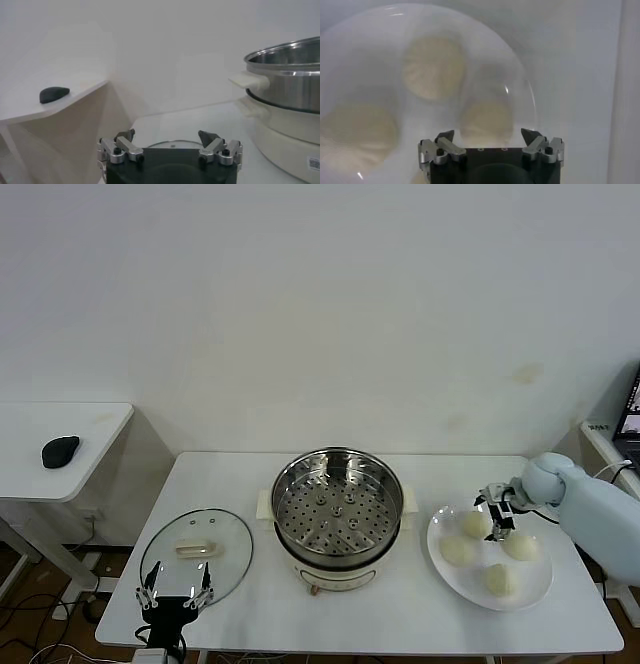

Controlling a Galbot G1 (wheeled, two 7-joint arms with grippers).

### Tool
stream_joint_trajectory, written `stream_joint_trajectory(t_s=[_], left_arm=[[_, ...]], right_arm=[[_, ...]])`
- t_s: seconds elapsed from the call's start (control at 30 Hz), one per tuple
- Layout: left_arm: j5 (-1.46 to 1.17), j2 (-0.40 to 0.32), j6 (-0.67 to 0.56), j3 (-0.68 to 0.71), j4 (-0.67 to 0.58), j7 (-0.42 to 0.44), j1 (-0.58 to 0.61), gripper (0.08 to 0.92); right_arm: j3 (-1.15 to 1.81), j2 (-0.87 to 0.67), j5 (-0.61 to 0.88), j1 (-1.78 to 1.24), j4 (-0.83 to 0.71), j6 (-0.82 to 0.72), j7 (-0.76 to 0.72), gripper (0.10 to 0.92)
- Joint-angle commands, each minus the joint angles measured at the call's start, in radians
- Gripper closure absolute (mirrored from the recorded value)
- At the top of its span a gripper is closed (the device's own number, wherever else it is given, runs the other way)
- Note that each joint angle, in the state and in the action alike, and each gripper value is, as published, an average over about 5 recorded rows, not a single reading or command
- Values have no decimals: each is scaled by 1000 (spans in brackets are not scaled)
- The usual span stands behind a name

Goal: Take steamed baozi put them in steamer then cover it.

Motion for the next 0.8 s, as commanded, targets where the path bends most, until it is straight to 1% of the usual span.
stream_joint_trajectory(t_s=[0.03,0.43,0.63,0.8], left_arm=[[4,-4,-1,1,-5,-1,2,177],[12,-11,-3,6,-17,-1,8,177],[11,-8,-3,4,-21,0,10,177],[6,-2,-4,5,-24,0,11,177]], right_arm=[[-13,28,-10,6,-22,-6,2,293],[-12,13,-6,11,1,-9,1,415],[-63,-50,39,78,74,-10,-5,431],[-126,-148,131,217,187,-21,-13,431]])
